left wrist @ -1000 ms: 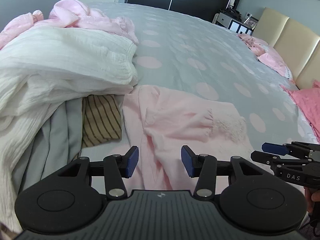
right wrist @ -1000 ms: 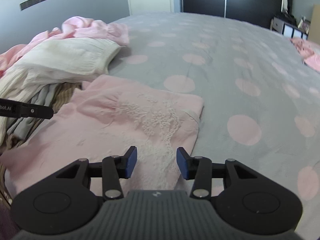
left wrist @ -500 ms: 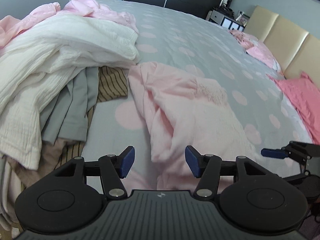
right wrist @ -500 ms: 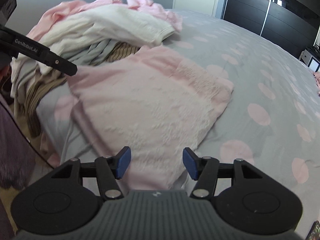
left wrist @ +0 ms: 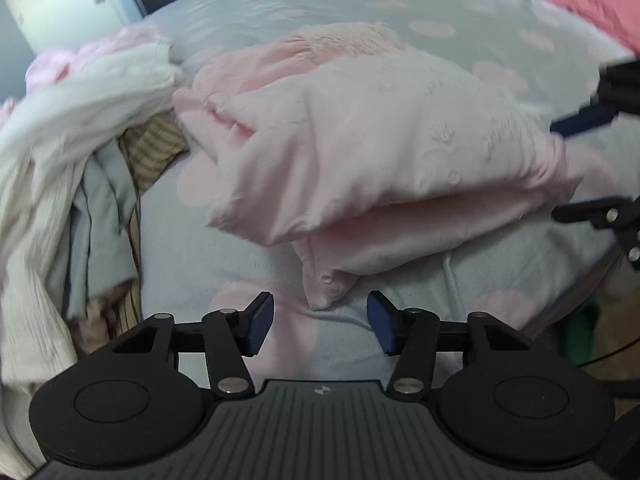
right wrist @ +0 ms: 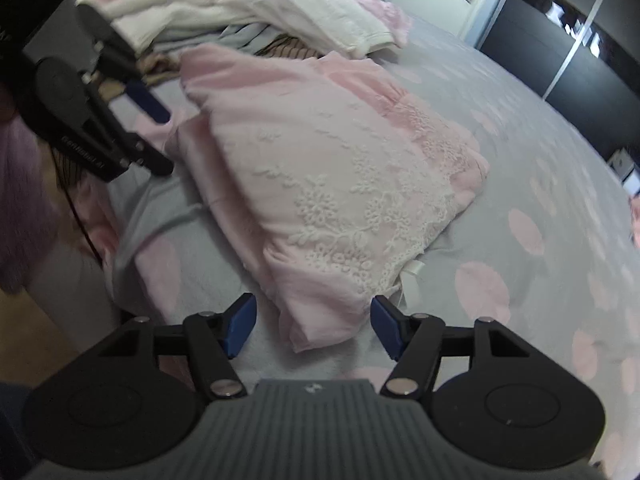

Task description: Fold clothes

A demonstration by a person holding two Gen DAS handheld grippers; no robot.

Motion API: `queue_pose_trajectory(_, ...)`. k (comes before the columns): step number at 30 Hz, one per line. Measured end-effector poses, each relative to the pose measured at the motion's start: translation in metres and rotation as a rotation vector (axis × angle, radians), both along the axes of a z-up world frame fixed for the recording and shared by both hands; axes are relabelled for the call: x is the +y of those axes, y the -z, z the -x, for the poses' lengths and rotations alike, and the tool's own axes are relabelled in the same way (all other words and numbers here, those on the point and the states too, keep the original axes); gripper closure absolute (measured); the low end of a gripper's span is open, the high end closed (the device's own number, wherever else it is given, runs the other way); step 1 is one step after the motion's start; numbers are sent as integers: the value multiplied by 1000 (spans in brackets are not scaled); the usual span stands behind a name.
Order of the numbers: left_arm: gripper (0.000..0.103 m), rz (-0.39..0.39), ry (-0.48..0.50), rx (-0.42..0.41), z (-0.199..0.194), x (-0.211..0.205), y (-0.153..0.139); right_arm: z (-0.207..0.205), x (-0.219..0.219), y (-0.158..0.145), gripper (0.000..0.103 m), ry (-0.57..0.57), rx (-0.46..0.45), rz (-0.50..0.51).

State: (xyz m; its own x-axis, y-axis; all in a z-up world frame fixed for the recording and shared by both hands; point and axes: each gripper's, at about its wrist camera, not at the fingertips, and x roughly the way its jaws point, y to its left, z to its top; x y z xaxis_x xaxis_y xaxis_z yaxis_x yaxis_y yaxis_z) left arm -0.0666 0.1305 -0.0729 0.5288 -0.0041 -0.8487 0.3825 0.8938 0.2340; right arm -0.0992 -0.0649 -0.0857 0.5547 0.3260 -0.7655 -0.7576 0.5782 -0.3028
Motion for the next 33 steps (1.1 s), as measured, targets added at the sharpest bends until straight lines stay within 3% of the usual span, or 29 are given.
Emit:
queue_pose_trajectory(5,61,-22,26,-53,1,-4,6,3,11,12,39,-64,-76,86)
queue_pose_trajectory(6,62,-24,29,-63,1,-4,6,2,12,11,45,-64,-81,89)
queue_pose_trajectory(7,62,-30,33,-69,2,-4,6,0,13,10,61,-64,-87,92)
queue_pose_trajectory(10,62,-66,65,-95,6,-10,6,-7,10,1,83,-36,-93,60)
queue_pose_trajectory(11,62,-84,82,-108,8,-13,6,-8,8,-5,85,-18,-103,41)
queue_pose_trajectory(16,63,-177,163,-203,14,-31,9,-17,-6,-30,86,56,-141,2)
queue_pose_trajectory(17,67,-188,171,-218,14,-34,8,-18,-8,-32,86,66,-140,3)
queue_pose_trajectory(19,89,-214,188,-236,16,-40,7,-21,-11,-30,86,77,-118,17)
queue_pose_trajectory(23,98,-280,226,-249,25,-46,3,-17,-8,-23,88,69,-86,52)
queue_pose_trajectory(27,102,-372,250,-206,37,-46,8,-17,-3,-14,88,62,-46,87)
queue_pose_trajectory(33,103,-313,182,-114,28,-28,16,-22,1,0,88,48,11,128)
